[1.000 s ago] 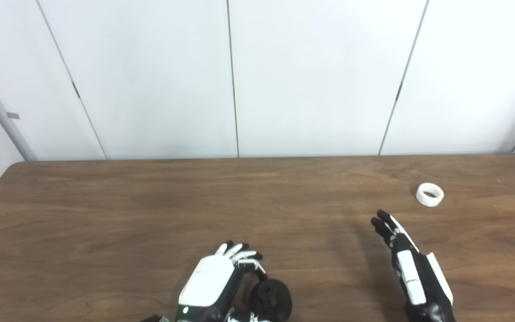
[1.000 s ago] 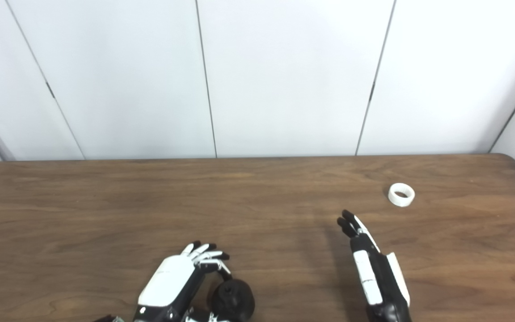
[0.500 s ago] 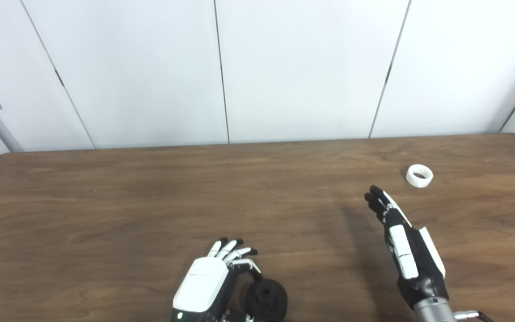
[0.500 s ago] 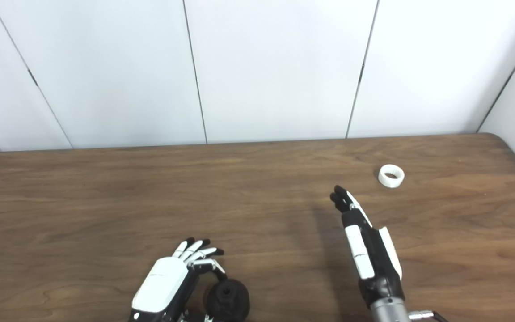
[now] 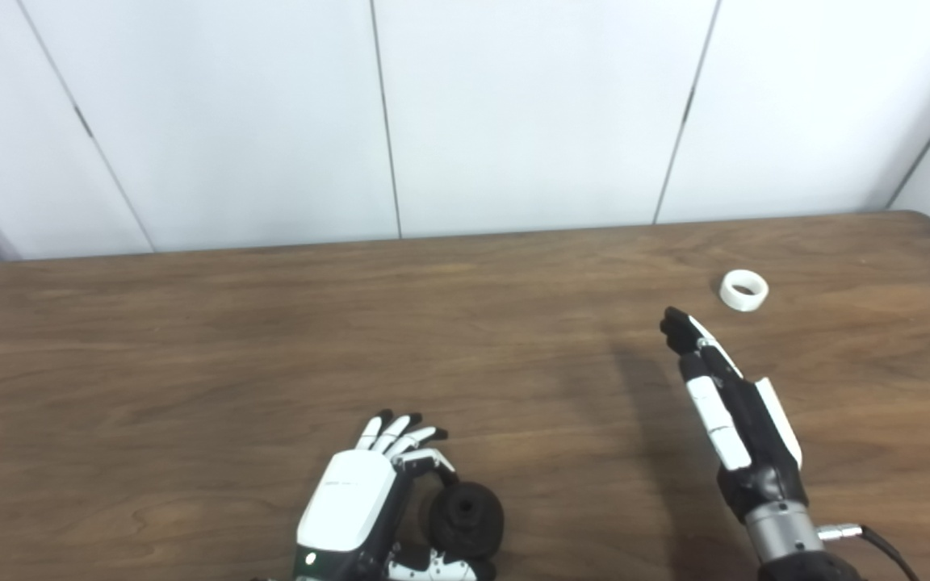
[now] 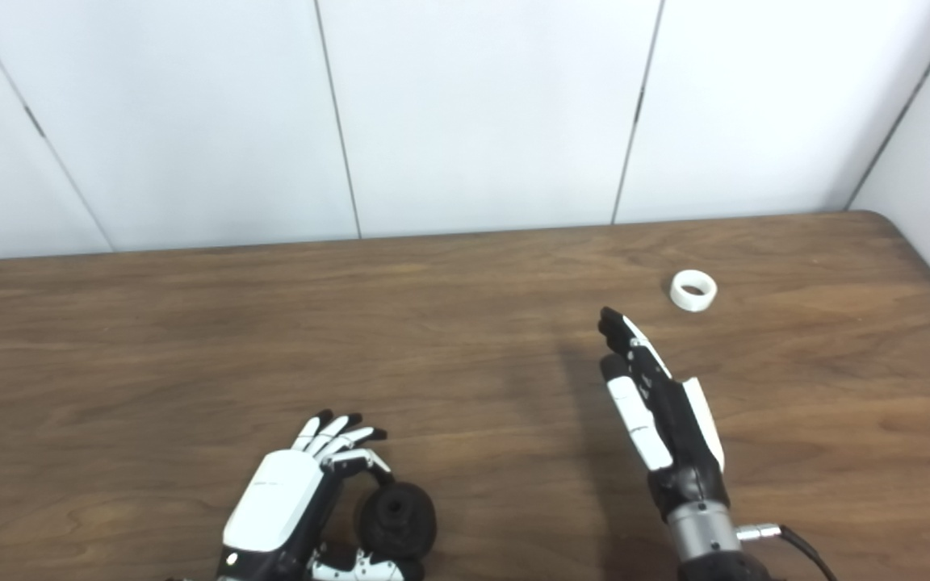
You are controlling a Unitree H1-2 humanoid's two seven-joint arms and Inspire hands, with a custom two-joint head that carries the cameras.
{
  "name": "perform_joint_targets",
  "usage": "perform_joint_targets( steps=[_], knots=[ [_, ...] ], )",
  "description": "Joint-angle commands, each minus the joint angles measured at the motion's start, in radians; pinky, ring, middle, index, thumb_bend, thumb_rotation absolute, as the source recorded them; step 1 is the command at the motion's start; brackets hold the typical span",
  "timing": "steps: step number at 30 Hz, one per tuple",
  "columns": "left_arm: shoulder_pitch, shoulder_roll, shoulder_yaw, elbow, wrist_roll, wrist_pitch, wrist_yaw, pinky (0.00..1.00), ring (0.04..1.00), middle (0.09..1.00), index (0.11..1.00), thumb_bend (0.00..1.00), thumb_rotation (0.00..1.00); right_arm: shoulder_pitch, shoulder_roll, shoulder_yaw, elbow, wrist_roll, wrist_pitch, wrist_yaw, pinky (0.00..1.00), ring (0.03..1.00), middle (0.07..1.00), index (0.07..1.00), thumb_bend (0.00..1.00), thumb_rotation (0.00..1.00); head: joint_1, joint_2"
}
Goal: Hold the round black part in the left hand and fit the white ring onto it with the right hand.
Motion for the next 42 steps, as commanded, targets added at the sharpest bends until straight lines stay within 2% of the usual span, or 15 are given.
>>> perform_joint_targets(
  steps=[1, 3, 8, 11, 14, 16, 17, 20, 21, 22, 24, 27, 31, 37, 42],
  knots=[
    [0.004, 0.011, 0.01, 0.002, 0.016, 0.002, -0.006, 1.0, 0.925, 0.832, 0.487, 0.52, 0.05, -0.05, -0.029, -0.02, -0.041, -0.046, 0.005, -0.012, 0.92, 0.915, 0.9, 0.872, 0.53, 0.79, -0.001, 0.0],
    [0.005, 0.012, 0.012, -0.001, 0.02, 0.006, -0.015, 1.0, 0.927, 0.833, 0.487, 0.52, 0.05, -0.078, -0.047, -0.041, -0.035, -0.075, 0.032, -0.014, 0.88, 0.896, 0.888, 0.849, 0.54, 0.72, -0.018, 0.0],
    [0.005, 0.008, 0.017, -0.004, 0.02, 0.004, -0.017, 1.0, 0.925, 0.831, 0.487, 0.52, 0.05, -0.144, -0.098, -0.092, -0.01, -0.098, 0.088, -0.007, 0.81, 0.855, 0.869, 0.831, 0.54, 0.69, -0.028, 0.0],
    [0.003, 0.007, 0.02, -0.003, 0.022, 0.003, -0.015, 1.0, 0.92, 0.827, 0.486, 0.52, 0.05, -0.181, -0.129, -0.127, 0.011, -0.076, 0.118, 0.004, 0.71, 0.797, 0.852, 0.827, 0.55, 0.67, -0.032, -0.002],
    [0.003, 0.009, 0.023, -0.005, 0.025, 0.004, -0.017, 1.0, 0.918, 0.826, 0.486, 0.52, 0.05, -0.214, -0.168, -0.147, 0.04, -0.072, 0.117, 0.014, 0.67, 0.766, 0.842, 0.831, 0.54, 0.69, -0.051, -0.003],
    [0.003, 0.012, 0.026, -0.007, 0.023, 0.004, -0.021, 1.0, 0.922, 0.83, 0.486, 0.52, 0.05, -0.236, -0.194, -0.155, 0.058, -0.081, 0.118, 0.017, 0.81, 0.865, 0.881, 0.827, 0.57, 0.71, -0.071, -0.004],
    [0.003, 0.014, 0.029, -0.009, 0.021, 0.004, -0.022, 1.0, 0.923, 0.831, 0.486, 0.52, 0.05, -0.25, -0.213, -0.155, 0.071, -0.093, 0.115, 0.017, 0.83, 0.88, 0.887, 0.826, 0.58, 0.71, -0.081, -0.005],
    [0.003, 0.019, 0.037, -0.011, 0.015, -0.001, -0.023, 1.0, 0.922, 0.829, 0.486, 0.52, 0.05, -0.278, -0.252, -0.147, 0.096, -0.135, 0.129, 0.016, 0.88, 0.913, 0.901, 0.826, 0.58, 0.72, -0.119, -0.008],
    [0.003, 0.021, 0.039, -0.011, 0.013, -0.003, -0.023, 1.0, 0.92, 0.827, 0.486, 0.52, 0.05, -0.287, -0.267, -0.142, 0.107, -0.155, 0.135, 0.016, 0.73, 0.824, 0.829, 0.819, 0.59, 0.69, -0.129, -0.01],
    [0.003, 0.024, 0.042, -0.01, 0.011, -0.006, -0.022, 1.0, 0.919, 0.826, 0.486, 0.52, 0.05, -0.296, -0.286, -0.133, 0.119, -0.179, 0.144, 0.02, 0.69, 0.81, 0.816, 0.816, 0.59, 0.67, -0.131, -0.01],
    [0.003, 0.03, 0.046, -0.009, 0.008, -0.012, -0.023, 1.0, 0.92, 0.825, 0.486, 0.52, 0.05, -0.317, -0.322, -0.117, 0.143, -0.224, 0.173, 0.031, 0.81, 0.871, 0.865, 0.818, 0.61, 0.65, -0.143, -0.015],
    [0.004, 0.034, 0.05, -0.007, 0.004, -0.021, -0.021, 1.0, 0.924, 0.826, 0.486, 0.52, 0.05, -0.35, -0.362, -0.102, 0.195, -0.261, 0.19, 0.037, 0.89, 0.906, 0.898, 0.8, 0.65, 0.57, -0.147, -0.018],
    [0.006, 0.034, 0.054, -0.008, 0.0, -0.022, -0.023, 1.0, 0.923, 0.826, 0.486, 0.52, 0.05, -0.396, -0.412, -0.082, 0.272, -0.295, 0.199, 0.055, 0.9, 0.934, 0.922, 0.771, 0.73, 0.52, -0.158, -0.021],
    [0.011, 0.035, 0.061, -0.016, -0.001, -0.022, -0.035, 1.0, 0.926, 0.823, 0.486, 0.52, 0.05, -0.456, -0.481, -0.02, 0.368, -0.361, 0.174, 0.079, 0.99, 0.998, 0.972, 0.757, 0.8, 0.43, -0.18, -0.026],
    [0.013, 0.037, 0.067, -0.02, -0.006, -0.027, -0.04, 1.0, 0.929, 0.822, 0.486, 0.52, 0.05, -0.52, -0.506, 0.031, 0.426, -0.415, 0.227, 0.119, 1.0, 1.0, 0.999, 0.742, 0.87, 0.36, -0.196, -0.026]
  ],
)
